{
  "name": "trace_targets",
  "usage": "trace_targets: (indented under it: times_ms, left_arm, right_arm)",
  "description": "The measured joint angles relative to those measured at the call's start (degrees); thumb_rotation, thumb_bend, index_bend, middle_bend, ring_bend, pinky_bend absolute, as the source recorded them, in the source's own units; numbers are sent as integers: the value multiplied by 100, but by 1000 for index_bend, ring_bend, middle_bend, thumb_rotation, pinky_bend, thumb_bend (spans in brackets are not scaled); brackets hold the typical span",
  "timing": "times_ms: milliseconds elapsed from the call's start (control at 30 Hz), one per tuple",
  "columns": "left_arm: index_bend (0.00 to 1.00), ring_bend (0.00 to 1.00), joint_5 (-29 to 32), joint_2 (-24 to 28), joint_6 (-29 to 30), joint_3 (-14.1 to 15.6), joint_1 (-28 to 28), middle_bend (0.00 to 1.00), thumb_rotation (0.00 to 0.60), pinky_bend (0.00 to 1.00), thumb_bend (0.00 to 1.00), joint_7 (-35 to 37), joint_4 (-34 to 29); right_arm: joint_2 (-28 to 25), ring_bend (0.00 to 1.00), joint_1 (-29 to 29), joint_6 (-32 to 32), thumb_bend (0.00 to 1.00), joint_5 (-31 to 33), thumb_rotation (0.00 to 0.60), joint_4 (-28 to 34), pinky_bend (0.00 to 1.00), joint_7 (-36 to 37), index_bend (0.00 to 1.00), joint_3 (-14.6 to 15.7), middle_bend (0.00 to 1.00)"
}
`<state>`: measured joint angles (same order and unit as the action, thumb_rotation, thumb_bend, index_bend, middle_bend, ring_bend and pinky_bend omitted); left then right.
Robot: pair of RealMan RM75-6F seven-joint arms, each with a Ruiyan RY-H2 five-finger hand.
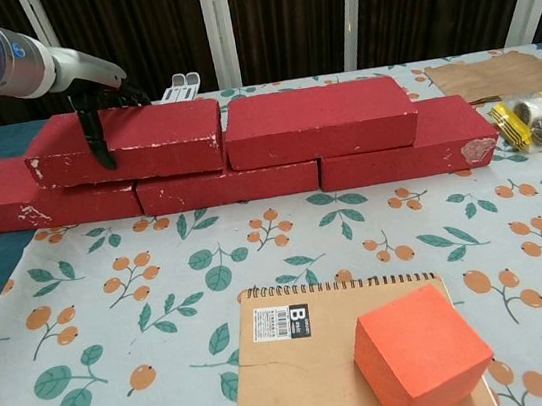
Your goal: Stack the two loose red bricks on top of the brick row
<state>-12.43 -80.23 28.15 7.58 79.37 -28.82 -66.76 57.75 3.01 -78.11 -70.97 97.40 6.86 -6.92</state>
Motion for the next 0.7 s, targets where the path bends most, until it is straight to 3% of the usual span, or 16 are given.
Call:
trace_targets:
  times_ms: [700]
  left_arm:
    - [91, 46, 191, -99, 36, 162, 169, 57, 600, 154, 0, 17, 36]
  right_arm:
    - [-32, 0, -31, 26, 35, -7, 600, 13, 0, 47, 0, -24, 4]
